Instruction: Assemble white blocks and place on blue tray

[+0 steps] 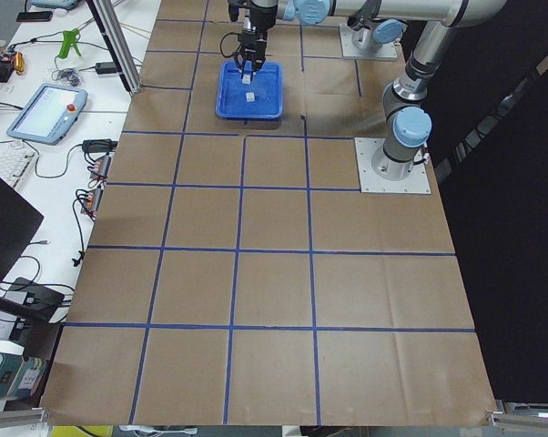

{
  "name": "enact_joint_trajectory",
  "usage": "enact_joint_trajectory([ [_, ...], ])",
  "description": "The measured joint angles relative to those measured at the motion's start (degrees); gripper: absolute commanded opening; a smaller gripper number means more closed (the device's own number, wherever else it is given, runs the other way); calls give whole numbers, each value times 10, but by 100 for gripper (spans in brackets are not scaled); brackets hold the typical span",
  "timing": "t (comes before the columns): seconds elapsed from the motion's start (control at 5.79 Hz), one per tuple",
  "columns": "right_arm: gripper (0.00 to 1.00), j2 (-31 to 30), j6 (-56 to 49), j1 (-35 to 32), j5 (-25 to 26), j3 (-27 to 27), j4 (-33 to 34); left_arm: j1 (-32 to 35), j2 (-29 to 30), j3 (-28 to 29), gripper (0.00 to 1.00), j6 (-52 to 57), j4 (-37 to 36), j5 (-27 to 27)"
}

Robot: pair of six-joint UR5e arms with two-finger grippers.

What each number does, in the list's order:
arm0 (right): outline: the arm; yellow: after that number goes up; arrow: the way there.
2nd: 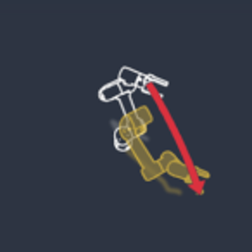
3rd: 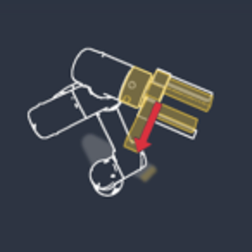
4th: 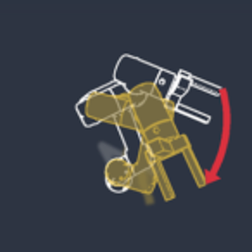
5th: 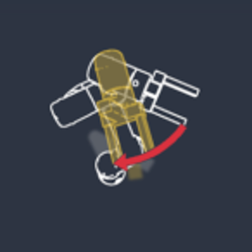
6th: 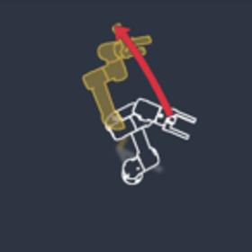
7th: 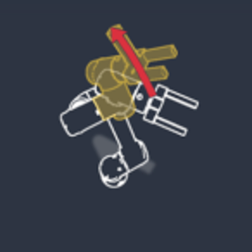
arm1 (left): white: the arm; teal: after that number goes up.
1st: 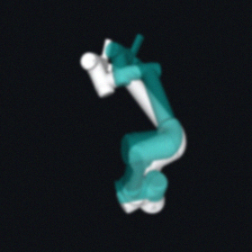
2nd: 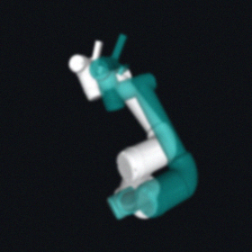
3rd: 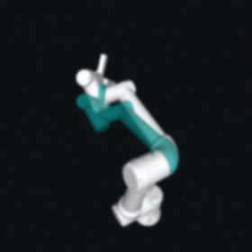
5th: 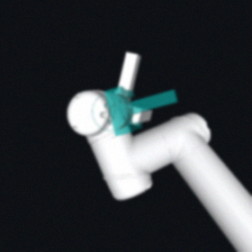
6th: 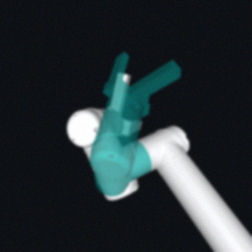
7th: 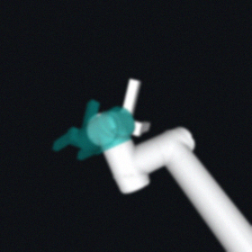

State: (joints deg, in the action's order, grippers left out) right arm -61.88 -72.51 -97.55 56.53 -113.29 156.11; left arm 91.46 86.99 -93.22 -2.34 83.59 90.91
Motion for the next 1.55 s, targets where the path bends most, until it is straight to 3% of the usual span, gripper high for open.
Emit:
enact_joint_trajectory([
  [1.55, 30, 24, 26, -26, -9, 1, 16, -7, -3, -1, 99, 0, -1, 2],
])
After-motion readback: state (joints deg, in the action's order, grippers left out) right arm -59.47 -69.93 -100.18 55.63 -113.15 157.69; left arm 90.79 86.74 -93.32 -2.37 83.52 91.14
